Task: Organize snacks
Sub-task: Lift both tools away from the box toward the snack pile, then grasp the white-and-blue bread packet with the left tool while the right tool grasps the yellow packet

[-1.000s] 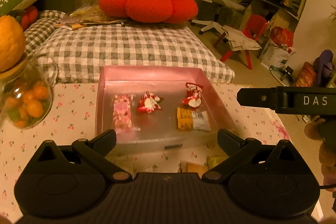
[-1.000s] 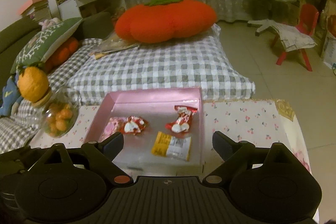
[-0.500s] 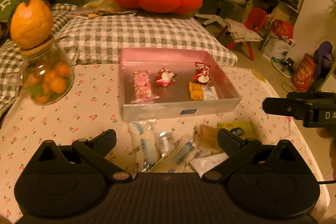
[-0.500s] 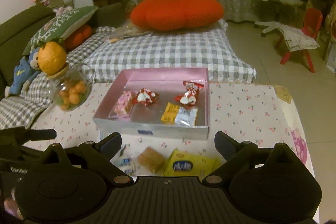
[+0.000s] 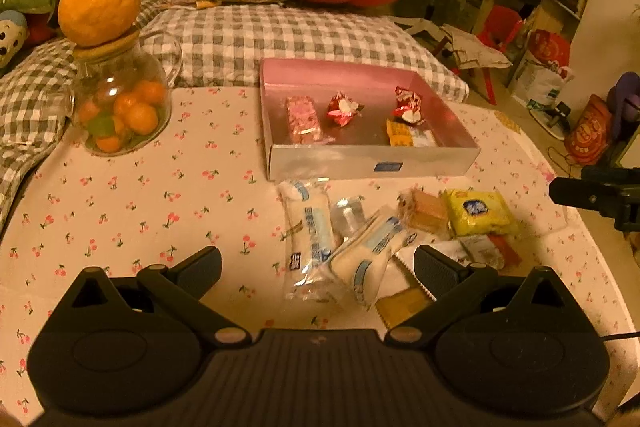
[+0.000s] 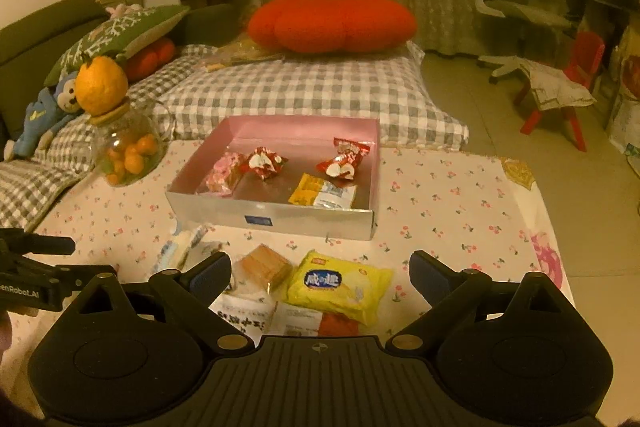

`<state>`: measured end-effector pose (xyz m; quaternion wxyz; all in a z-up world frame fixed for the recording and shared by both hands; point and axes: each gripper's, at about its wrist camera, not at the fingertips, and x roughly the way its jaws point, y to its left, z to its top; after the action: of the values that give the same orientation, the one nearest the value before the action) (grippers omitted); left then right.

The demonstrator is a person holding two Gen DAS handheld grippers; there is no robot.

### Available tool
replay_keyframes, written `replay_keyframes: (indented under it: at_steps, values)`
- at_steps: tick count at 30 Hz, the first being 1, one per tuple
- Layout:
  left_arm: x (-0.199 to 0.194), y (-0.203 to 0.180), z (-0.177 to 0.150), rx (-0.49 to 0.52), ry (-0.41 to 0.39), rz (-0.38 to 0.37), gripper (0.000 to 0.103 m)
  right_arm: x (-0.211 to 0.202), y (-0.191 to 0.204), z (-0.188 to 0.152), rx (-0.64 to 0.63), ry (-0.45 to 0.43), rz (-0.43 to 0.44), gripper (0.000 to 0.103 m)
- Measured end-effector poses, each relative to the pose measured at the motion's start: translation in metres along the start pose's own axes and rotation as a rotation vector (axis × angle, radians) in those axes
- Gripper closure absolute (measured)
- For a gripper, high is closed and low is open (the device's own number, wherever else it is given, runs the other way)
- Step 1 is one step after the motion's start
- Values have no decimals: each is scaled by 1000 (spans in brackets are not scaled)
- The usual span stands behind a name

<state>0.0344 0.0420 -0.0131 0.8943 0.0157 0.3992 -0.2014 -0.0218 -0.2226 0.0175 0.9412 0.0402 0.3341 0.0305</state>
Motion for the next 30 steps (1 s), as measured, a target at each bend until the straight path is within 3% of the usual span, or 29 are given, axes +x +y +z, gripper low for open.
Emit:
replay_keyframes:
  at_steps: [8, 19, 24, 30]
  values:
    - [18, -4, -16, 107, 12, -41, 5, 23, 4, -21, -55, 84, -6, 6]
    - [37, -15, -9, 211, 25, -89, 38, 54, 12, -34, -152, 163, -30, 6]
    - [50, -22, -2, 243, 47, -97, 53, 68, 10, -29, -122, 201, -16, 6]
    - [62, -27, 1, 259, 87, -111, 58, 82, -3, -20, -16, 225, -21, 6]
